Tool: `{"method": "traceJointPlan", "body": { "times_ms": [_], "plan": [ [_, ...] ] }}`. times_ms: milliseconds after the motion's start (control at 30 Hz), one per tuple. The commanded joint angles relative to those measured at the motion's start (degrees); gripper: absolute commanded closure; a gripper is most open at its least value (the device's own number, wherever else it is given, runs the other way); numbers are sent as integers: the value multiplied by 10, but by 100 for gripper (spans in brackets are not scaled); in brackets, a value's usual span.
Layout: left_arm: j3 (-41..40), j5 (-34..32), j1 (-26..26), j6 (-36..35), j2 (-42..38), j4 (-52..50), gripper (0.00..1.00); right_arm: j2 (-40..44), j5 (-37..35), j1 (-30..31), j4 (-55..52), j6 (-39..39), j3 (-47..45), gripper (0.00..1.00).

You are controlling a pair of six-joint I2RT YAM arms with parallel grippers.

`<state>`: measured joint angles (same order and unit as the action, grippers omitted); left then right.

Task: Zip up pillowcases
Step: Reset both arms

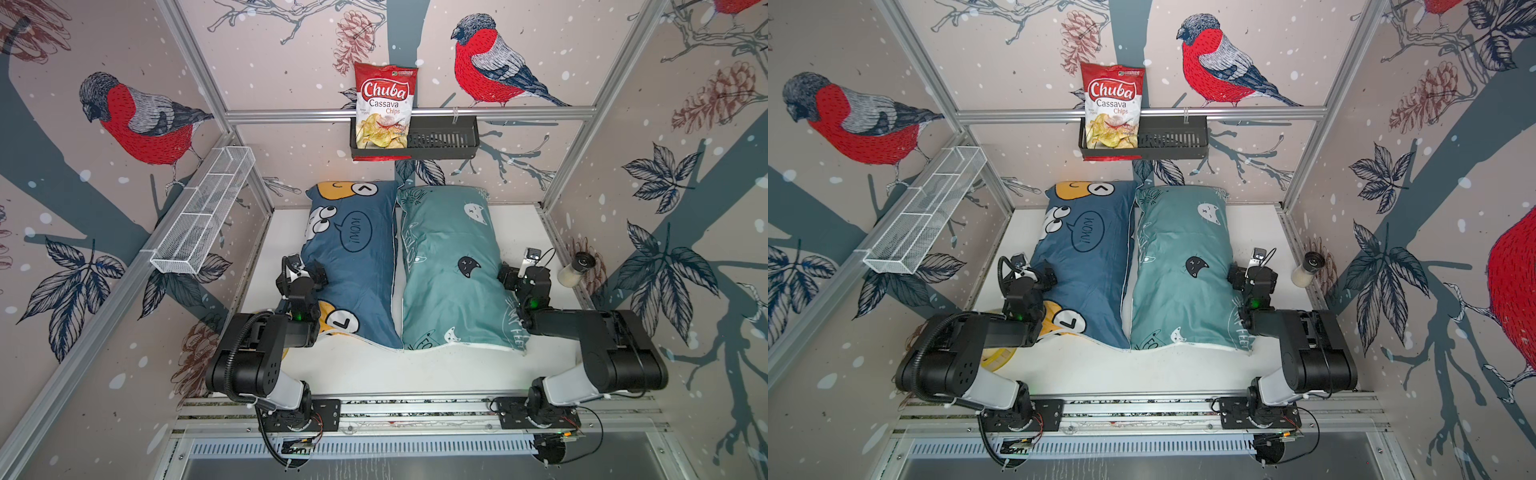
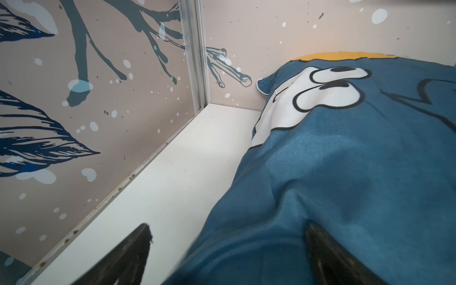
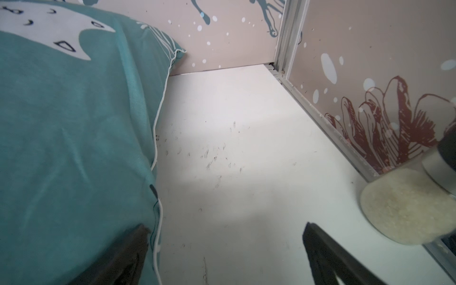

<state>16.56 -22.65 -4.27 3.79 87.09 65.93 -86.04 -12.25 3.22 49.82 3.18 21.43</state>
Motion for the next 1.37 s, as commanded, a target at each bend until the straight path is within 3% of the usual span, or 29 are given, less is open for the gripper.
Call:
{"method": "traceJointPlan", "body": {
  "times_ms": [0,133,1333],
  "plan": [
    [-30,42,1,-28,19,89,2,12,22,-18,101,11,-34,0],
    [-35,42,0,-31,25,106,2,-1,39,-29,199,20,-83,0],
    [-36,39,-1,-30,24,106,2,0,25,-19,188,13,-79,0]
  ]
}}
